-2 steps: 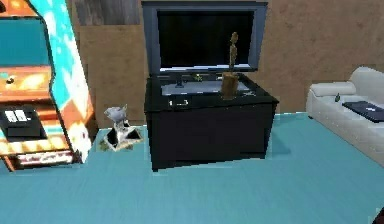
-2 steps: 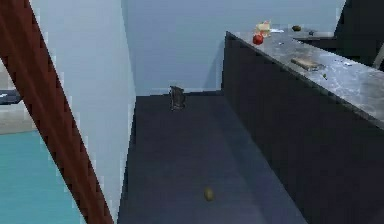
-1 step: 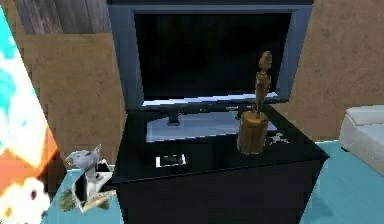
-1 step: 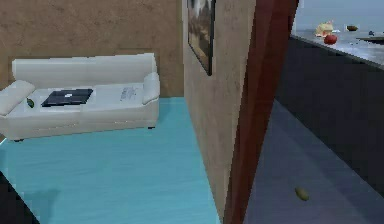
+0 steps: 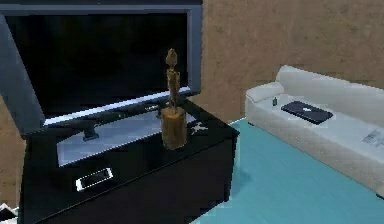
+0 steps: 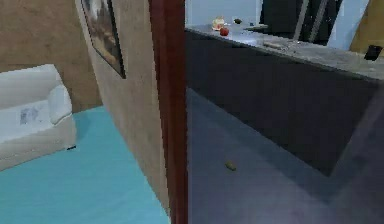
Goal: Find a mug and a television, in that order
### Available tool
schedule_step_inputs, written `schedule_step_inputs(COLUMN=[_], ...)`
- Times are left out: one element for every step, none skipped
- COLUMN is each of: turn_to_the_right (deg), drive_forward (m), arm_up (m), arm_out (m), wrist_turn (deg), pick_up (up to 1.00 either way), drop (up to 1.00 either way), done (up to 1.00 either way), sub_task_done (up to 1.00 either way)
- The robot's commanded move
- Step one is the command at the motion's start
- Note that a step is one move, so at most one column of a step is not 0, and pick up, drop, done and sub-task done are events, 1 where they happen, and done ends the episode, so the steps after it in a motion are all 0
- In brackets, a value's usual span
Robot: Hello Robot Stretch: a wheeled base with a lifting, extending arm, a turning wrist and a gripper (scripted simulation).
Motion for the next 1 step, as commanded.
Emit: schedule_step_inputs(turn_to_the_right=[0.0], drive_forward=[0.25], arm_up=[0.0], arm_out=[0.0], wrist_turn=[0.0], pick_up=[0.0], drop=[0.0], done=[0.0], sub_task_done=[0.0])
